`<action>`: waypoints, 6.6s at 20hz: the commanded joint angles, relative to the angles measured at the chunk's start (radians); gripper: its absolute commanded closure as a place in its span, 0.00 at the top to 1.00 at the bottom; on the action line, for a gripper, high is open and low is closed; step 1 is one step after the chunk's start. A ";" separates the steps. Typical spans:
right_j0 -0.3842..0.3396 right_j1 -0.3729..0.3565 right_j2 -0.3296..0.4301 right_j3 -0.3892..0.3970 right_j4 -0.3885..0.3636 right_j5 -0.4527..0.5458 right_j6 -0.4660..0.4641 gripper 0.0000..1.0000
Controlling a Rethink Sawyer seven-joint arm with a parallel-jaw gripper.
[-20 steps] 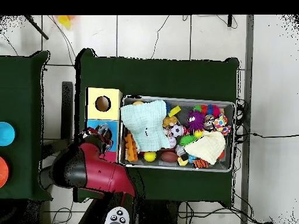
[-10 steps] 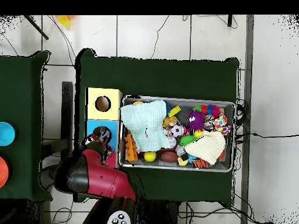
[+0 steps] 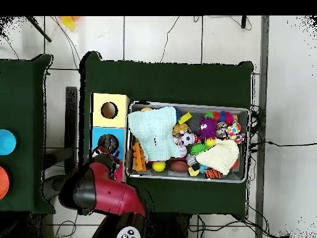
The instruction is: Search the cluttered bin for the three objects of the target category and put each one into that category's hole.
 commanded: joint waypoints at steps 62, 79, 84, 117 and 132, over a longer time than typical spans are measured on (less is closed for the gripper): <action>-0.309 0.046 0.127 -0.302 -0.352 0.040 0.049 1.00; -0.284 0.091 0.140 -0.310 -0.332 -0.018 0.121 1.00; -0.296 0.093 0.146 -0.307 -0.351 -0.029 0.108 1.00; -0.415 0.155 0.190 -0.285 -0.508 0.021 0.065 1.00; -0.407 0.185 0.183 -0.311 -0.495 0.024 0.081 1.00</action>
